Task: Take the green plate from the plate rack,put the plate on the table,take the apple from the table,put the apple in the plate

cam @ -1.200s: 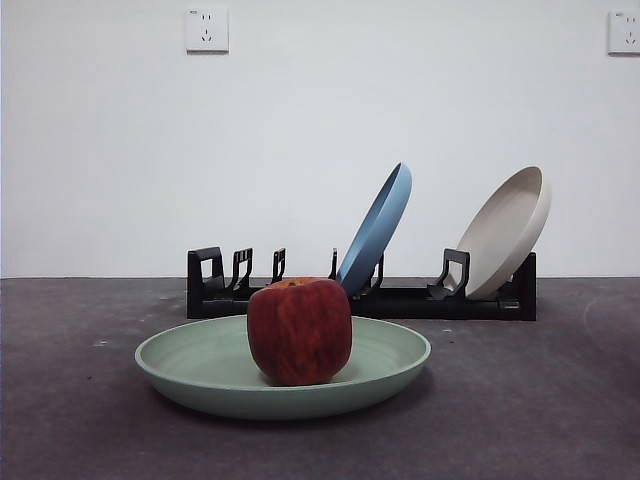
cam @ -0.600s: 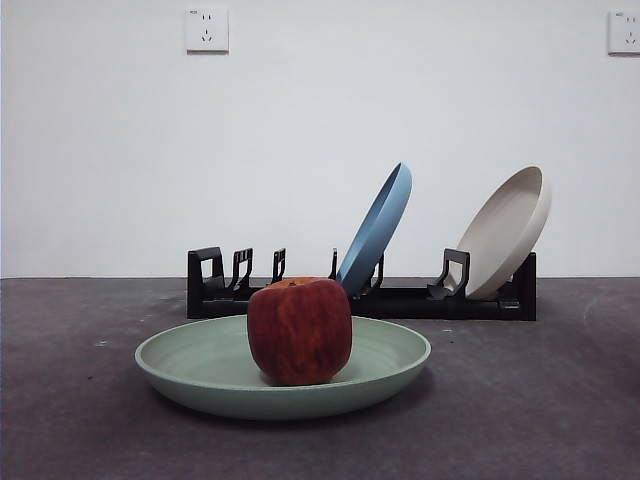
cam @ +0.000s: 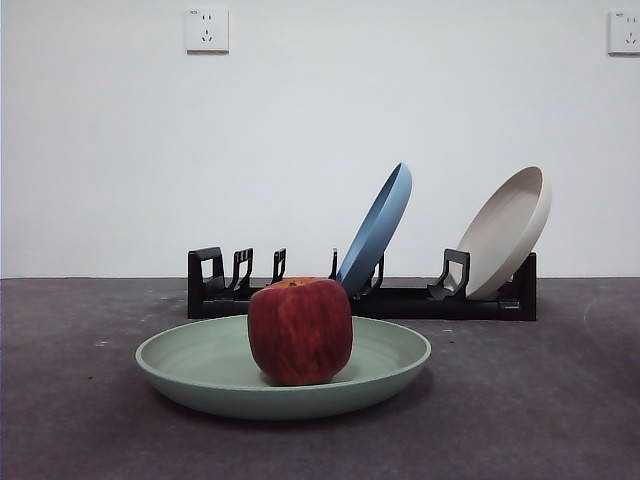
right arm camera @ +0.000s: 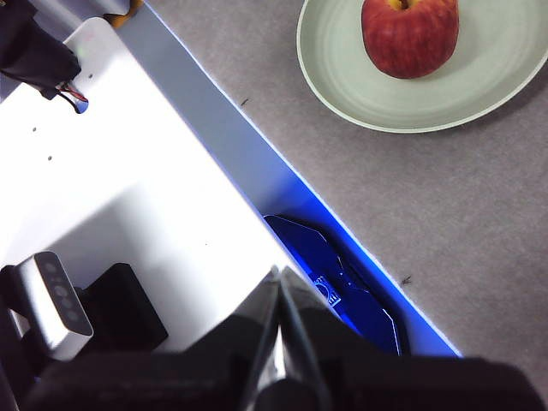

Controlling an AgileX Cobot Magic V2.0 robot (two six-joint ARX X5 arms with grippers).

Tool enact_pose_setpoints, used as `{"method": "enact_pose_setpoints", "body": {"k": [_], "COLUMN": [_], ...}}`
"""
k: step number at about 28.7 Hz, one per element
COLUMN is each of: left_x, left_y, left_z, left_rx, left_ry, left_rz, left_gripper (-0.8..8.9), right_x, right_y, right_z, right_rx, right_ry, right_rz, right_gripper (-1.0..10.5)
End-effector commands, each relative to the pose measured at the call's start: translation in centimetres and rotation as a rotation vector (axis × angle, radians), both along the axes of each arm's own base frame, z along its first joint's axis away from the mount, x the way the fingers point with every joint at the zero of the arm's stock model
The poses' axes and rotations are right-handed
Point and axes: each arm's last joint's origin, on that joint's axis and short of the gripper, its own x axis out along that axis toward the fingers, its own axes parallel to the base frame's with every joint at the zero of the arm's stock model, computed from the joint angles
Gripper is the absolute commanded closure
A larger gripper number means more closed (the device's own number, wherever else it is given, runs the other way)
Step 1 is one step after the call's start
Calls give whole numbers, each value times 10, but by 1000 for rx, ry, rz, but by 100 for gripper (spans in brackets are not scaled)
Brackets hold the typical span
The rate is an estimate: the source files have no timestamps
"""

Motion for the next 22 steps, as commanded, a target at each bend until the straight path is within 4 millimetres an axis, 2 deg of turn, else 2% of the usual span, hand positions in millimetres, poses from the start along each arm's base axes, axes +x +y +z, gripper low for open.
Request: {"method": "enact_pose_setpoints", "body": {"k": [1,4,7,10,13,17,22], "left_x": [8,29,51,71,86,91,74], "left_y": [-1,2,15,39,68,109,156], "left_z": [8,27,49,69,83,95,105], "left_rx": [-77,-247,-438,-599,-676,-685,-660], "left_ry": [-51,-182,-289,-378,-469,-575,-701], "left_rz": [13,23,2,11,61,192,369], "left_gripper": [816,817,816,816,816,816,816], "right_x": [0,0,0,0,0,0,0], "right_y": [0,0,0,0,0,0,0], "right_z": [-2,-2,-2,-2,-2,-2,-2], "right_rx": [-2,-3,-3,-3,-4,-4,-4], "right_ry": [5,6,6,6,6,6,6], "right_rz": [-3,-3,-3,-3,-3,-3,-3], "right_gripper": [946,946,946,946,946,946,946]}}
